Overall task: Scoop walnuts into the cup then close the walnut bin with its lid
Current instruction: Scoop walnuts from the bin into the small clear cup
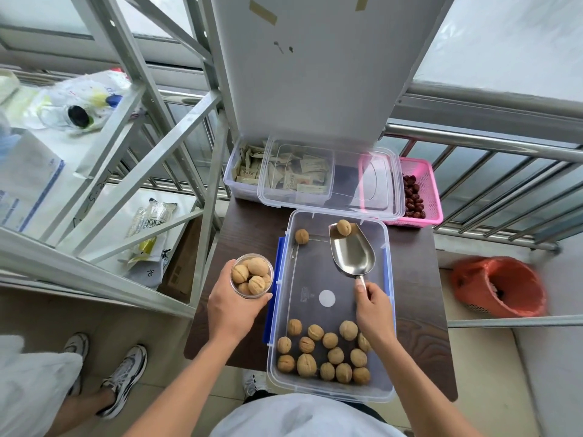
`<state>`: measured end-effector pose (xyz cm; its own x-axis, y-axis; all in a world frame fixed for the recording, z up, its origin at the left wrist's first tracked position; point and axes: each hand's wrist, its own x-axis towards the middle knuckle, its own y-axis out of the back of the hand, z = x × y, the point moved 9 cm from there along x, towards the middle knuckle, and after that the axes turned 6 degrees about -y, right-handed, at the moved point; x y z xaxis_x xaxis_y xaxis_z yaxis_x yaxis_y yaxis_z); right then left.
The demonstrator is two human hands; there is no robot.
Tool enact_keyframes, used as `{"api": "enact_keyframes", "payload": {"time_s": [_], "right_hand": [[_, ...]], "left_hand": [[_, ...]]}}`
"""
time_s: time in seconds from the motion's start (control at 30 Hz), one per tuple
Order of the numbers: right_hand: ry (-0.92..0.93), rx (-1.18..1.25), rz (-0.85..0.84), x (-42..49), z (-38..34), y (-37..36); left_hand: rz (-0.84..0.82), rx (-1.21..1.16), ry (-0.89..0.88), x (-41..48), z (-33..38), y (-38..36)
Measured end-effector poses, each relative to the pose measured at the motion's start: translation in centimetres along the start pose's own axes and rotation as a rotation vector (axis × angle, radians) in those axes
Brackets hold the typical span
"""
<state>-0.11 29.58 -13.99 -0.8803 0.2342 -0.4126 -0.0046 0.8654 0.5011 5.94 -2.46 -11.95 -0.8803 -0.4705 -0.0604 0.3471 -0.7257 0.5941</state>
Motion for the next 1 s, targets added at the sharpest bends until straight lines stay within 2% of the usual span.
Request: {"api": "enact_keyframes", "payload": {"time_s": [0.2,0.43,0.53,0.77,1.0], "right_hand": [[0.166,-0.129,-0.089,-3.1,-3.9,3.0],[0.18,-0.418,-0.424,-6.9,-8.4,3.9],[0.185,-0.584,-0.51,-7.9,-10.2,2.6],[0.177,-0.718,-0.544,-9.7,-13.6,0.7],[0.189,-0.765,-0.449,-10.4,-14.8,2.7]], "left_hand": [[-0.01,0.01,-0.022,0.3,0.8,-0.1],[-0.059,0.025,-0.066,0.1,1.3,-0.5],[-0.069,0.021,-0.107,-0.1,2.0,-0.7],[-0.075,0.064,-0.144,-0.3,2.0,-0.8],[-0.056,0.047,-0.11,-0.1,1.9,-0.7]]}}
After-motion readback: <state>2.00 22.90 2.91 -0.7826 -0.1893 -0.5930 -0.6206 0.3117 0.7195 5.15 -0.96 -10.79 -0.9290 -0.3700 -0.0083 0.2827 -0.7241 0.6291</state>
